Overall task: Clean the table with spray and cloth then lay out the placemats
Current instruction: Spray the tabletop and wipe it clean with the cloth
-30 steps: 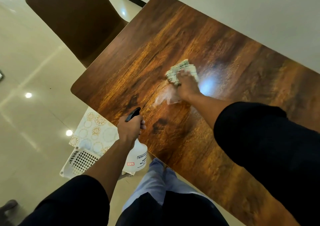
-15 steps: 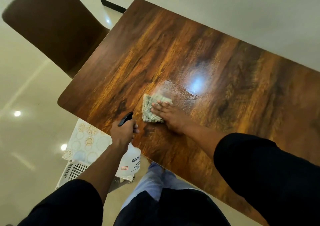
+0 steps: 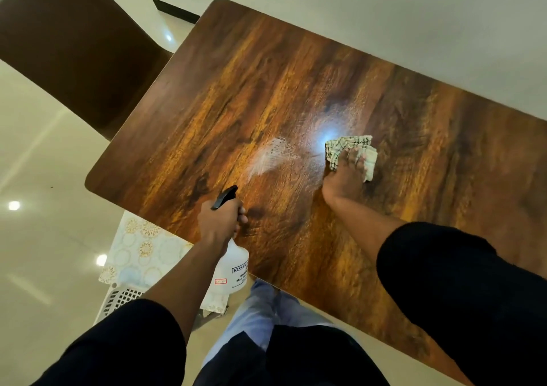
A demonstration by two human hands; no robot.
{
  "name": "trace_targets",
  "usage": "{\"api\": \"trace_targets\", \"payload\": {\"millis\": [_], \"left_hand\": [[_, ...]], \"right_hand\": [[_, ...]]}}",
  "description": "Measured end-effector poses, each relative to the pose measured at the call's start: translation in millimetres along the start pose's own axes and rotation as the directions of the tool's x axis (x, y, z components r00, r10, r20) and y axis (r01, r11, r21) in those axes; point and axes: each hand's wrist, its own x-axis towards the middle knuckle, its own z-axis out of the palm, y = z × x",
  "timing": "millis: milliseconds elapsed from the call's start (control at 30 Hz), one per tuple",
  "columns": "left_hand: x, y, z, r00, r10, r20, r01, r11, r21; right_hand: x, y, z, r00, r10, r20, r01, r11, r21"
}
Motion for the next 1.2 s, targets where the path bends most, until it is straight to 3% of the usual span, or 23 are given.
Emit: {"api": "trace_targets", "payload": {"millis": [133, 267, 333, 467, 567, 633, 767, 933, 1100, 1200], "left_hand": [[4, 2, -4, 1.000, 0.014, -0.010, -0.014, 1.000, -0.009], [7, 3, -11, 1.000, 0.017, -0.022, -0.017, 1.000, -0.009], [8, 3, -15, 1.000, 0.013, -0.028, -0.013, 1.000, -0.017], [13, 0, -25, 0.997, -0.043, -0.056, 0.041, 0.999, -0.035], [18, 0, -31, 0.997, -0.067, -0.050, 0.064, 0.997, -0.050], [19, 0, -31, 0.997, -0.066, -0.044, 0.063, 0.996, -0.064], [18, -1, -26, 0.999, -0.046, -0.020, 0.045, 0.997, -0.061], [14, -8, -22, 1.000, -0.022, 0.002, 0.022, 0.999, -0.033], [16, -21, -27, 0.999, -0.044, -0.016, 0.044, 0.999, -0.024], [16, -24, -32, 0.998, -0.052, -0.037, 0.051, 0.998, -0.048]], "right_hand": [[-2, -54, 9, 0.989, -0.136, 0.056, 0.136, 0.991, 0.004], [-14, -112, 30, 0.908, -0.367, 0.204, 0.370, 0.929, 0.024], [-31, -132, 47, 0.830, -0.493, 0.262, 0.513, 0.859, -0.008], [-68, -134, 70, 0.553, -0.748, 0.368, 0.796, 0.605, 0.034], [-57, -119, 60, 0.461, -0.799, 0.385, 0.856, 0.515, 0.043], [-40, -106, 49, 0.500, -0.776, 0.385, 0.832, 0.553, 0.036], [-9, -66, 26, 0.727, -0.620, 0.294, 0.642, 0.766, 0.029], [15, -19, -2, 0.970, -0.235, 0.067, 0.239, 0.969, -0.064], [15, -20, -1, 0.999, -0.039, 0.019, 0.041, 0.996, -0.082], [-1, -50, 12, 0.994, -0.107, 0.031, 0.109, 0.991, -0.081]]}}
